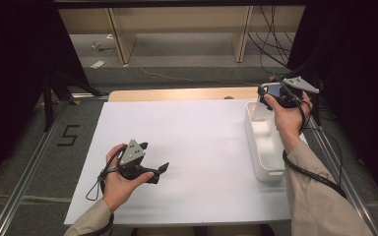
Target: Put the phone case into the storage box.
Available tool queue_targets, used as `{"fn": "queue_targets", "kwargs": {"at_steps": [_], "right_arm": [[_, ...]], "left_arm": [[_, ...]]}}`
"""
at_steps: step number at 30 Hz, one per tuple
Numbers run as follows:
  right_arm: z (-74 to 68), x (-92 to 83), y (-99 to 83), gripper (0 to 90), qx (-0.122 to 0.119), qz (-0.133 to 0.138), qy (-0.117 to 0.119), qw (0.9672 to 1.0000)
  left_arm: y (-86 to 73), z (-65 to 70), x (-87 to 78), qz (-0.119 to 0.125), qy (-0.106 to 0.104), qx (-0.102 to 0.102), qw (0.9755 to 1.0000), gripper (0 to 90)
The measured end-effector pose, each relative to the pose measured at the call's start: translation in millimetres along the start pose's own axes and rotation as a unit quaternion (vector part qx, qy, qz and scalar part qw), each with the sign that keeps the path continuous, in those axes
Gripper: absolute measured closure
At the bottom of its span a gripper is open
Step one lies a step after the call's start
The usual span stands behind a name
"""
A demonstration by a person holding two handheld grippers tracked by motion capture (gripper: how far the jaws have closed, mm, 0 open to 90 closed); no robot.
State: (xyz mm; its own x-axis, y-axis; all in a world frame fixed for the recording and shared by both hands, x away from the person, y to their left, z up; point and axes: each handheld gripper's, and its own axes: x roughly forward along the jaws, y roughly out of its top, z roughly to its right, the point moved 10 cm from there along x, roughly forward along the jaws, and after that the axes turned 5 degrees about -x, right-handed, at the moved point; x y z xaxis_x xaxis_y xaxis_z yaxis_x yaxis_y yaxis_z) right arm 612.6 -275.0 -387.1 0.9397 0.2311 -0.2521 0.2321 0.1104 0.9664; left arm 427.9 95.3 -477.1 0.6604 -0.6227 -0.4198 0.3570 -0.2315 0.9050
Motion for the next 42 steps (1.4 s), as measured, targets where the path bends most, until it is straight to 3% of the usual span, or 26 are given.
{"fn": "queue_targets", "kwargs": {"at_steps": [42], "right_arm": [[1.5,18.1,-8.6,17.9,0.001,-0.021,-0.007,0.9997]], "left_arm": [[0.1,-0.2,0.0,0.001,-0.001,-0.002,1.0,0.0]]}}
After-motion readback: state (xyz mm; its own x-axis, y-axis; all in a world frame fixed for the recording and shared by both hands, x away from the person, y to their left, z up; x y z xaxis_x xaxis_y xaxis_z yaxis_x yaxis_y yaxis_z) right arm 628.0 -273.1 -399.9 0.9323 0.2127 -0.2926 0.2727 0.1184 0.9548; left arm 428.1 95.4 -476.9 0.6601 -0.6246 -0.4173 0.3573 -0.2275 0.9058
